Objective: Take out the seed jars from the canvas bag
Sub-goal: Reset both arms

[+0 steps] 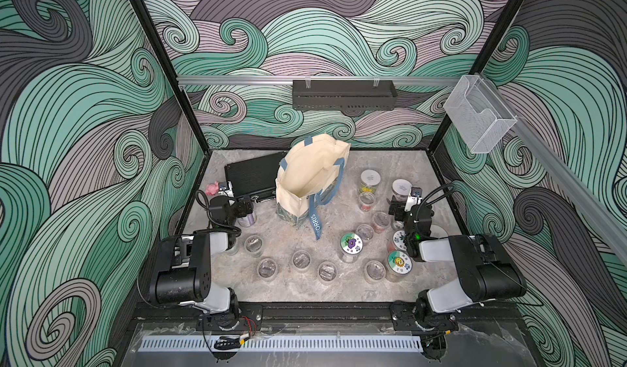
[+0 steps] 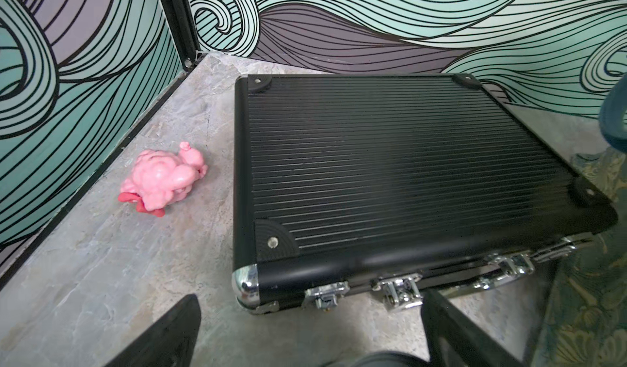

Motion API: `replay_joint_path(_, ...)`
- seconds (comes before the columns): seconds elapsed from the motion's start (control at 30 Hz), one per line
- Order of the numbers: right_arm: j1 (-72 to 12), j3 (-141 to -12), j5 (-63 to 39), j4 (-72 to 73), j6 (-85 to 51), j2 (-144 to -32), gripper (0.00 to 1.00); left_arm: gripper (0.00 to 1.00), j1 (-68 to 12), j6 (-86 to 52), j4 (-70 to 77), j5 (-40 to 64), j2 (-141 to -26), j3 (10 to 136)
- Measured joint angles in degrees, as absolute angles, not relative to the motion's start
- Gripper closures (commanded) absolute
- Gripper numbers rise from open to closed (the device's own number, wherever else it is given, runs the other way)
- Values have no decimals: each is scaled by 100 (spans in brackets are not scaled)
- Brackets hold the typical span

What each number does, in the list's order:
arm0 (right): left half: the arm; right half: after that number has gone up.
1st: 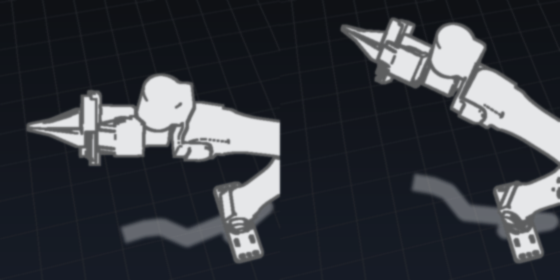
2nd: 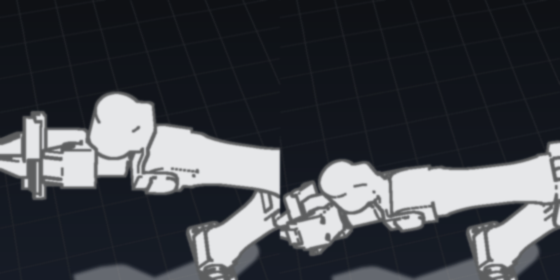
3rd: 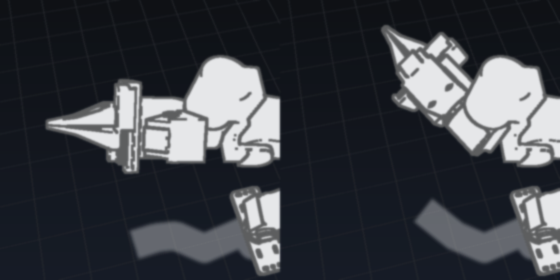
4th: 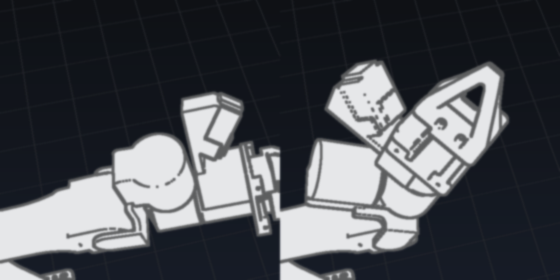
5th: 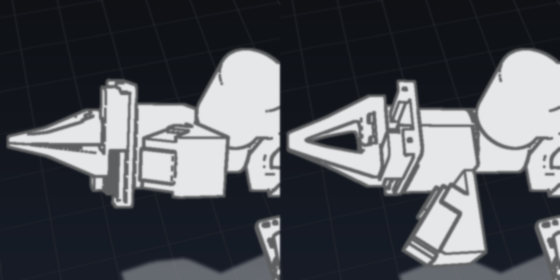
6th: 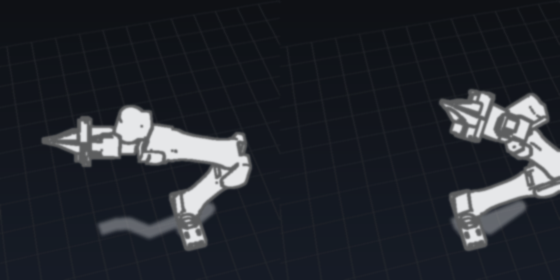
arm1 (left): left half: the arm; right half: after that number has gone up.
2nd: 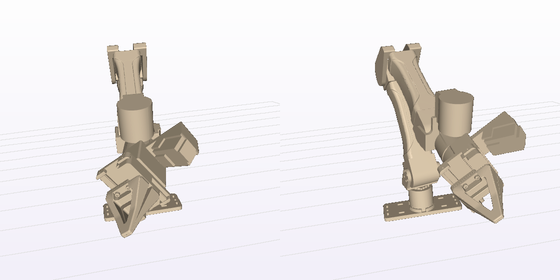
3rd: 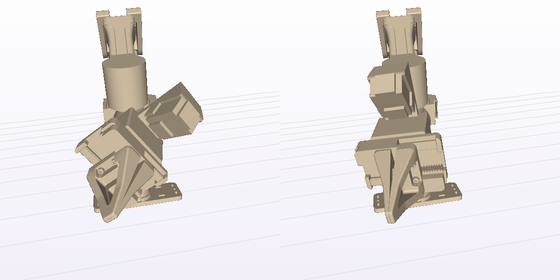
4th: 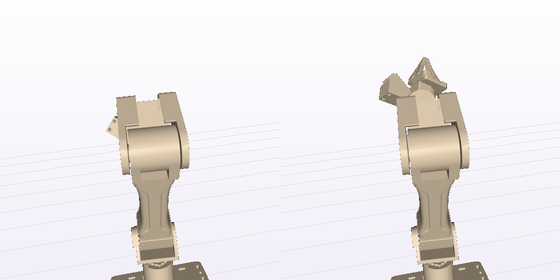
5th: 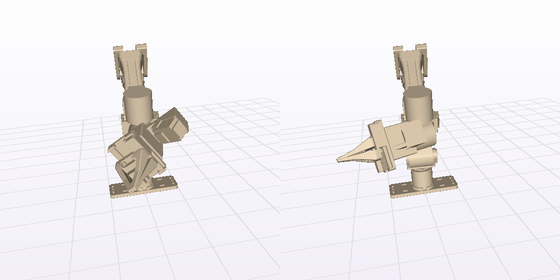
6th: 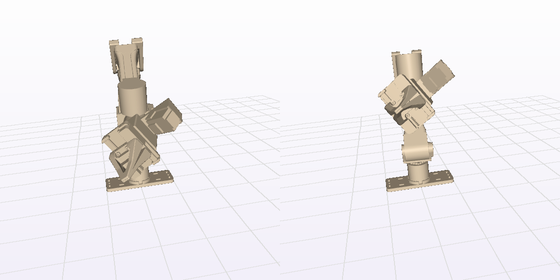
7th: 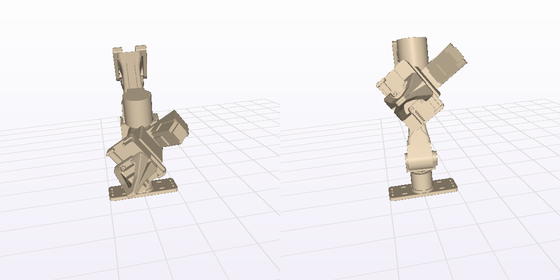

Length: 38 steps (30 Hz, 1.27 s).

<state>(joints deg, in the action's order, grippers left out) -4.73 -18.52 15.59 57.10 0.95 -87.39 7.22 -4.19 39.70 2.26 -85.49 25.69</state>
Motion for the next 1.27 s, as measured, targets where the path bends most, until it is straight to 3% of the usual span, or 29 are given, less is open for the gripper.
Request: replay_joint_path(1.27,-314,-2185,1107,5201,104,-8801,1,2,696,-344,4104,515,-8654,2580)
